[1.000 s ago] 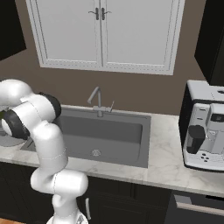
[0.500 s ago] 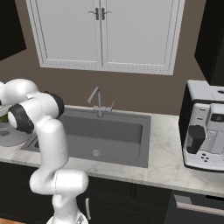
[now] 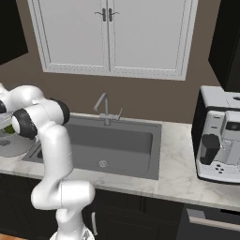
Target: Dump the lime from the pot into the sink. Then turn on the water and wash the lime. Then turn off the water and put the lime back in the pot.
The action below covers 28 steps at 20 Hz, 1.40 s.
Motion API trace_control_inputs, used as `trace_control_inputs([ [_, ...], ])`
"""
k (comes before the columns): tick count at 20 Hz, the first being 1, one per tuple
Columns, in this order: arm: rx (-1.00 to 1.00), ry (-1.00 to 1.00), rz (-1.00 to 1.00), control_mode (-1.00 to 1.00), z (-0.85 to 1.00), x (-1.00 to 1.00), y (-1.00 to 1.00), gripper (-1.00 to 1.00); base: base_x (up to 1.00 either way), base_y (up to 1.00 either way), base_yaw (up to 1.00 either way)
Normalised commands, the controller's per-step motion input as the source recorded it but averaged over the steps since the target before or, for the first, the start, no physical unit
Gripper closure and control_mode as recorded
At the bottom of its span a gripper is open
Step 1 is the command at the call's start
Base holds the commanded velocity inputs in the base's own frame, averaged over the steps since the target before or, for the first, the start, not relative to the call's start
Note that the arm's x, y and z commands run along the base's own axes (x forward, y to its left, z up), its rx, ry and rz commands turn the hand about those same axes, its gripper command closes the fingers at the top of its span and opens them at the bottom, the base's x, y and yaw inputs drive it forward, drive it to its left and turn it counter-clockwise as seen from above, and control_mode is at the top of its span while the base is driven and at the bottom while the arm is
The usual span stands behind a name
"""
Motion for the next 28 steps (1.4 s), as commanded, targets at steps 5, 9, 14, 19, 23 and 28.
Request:
trace_control_inputs([
  [5,0.00,0.01,0.00,-1.00,-0.18,0.04,0.00,1.00,0.00,0.00,0.00],
  [9,0.00,0.00,0.00,-1.00,-0.19,0.18,0.00,1.00,0.00,0.00,0.00],
  [14,0.00,0.00,0.00,-1.00,-0.17,0.12,0.00,1.00,0.00,0.00,0.00],
  [19,0.00,0.00,0.00,-1.00,-0.10,0.00,0.00,1.00,0.00,0.00,0.00],
  [23,-0.01,0.00,0.00,-1.00,0.00,-0.02,0.02,-1.00,0.00,0.00,0.00],
  [28,0.00,0.00,0.00,-1.00,0.07,-0.15,-0.01,-1.00,0.00,0.00,0.00],
])
